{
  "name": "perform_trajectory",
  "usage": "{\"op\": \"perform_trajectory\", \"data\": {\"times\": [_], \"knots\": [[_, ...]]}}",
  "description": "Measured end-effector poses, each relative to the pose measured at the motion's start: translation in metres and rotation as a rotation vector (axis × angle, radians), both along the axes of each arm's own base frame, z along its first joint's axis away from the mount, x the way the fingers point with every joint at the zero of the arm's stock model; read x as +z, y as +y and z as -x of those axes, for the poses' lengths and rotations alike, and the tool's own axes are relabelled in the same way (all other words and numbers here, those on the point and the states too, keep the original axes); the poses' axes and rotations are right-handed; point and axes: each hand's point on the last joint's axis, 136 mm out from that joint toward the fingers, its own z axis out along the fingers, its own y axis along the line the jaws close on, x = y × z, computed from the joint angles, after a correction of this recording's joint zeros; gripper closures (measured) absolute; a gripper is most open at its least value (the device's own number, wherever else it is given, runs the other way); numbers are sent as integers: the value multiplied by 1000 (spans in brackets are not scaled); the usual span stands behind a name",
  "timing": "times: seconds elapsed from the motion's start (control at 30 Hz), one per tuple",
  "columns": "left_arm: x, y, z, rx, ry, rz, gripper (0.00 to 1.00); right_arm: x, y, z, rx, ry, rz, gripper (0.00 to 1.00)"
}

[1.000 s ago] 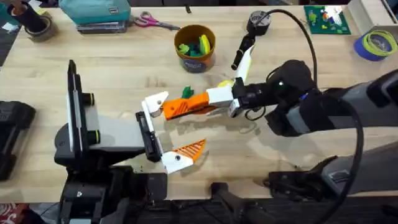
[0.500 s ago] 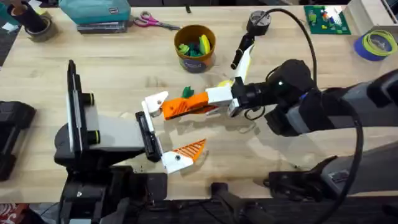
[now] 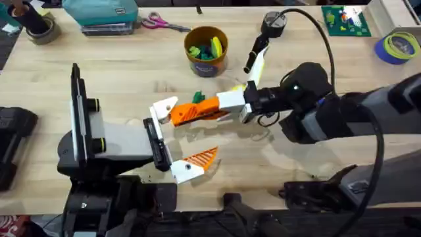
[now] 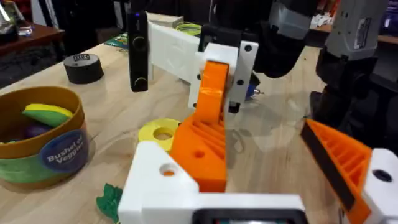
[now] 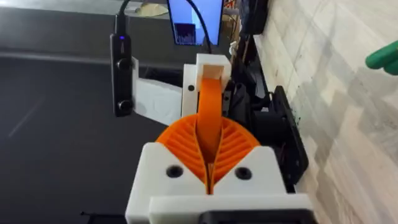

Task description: Pick up the gripper from the table and insert it into the empty holder that is missing its gripper. Then pick up a screw, insert it into the mounting hole, and use the screwdriver to tighten it. Finally, clean up the table by picking up the vegetable and placing it into the bucket.

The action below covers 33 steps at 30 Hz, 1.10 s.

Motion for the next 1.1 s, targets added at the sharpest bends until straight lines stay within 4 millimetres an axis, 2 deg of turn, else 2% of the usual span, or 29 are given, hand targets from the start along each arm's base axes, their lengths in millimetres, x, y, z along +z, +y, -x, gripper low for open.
{"op": "perform_trajectory", "data": {"times": [0.47, 0.77, 1.1], "knots": [[0, 0, 0, 0, 2, 1, 15, -5, 4, -6, -10, 6, 2, 993], [0, 0, 0, 0, 6, 2, 15, -7, 19, -10, 18, 2, -1, 993], [0, 0, 0, 1, 6, 2, 15, -7, 20, -12, 19, 0, -2, 993]]}}
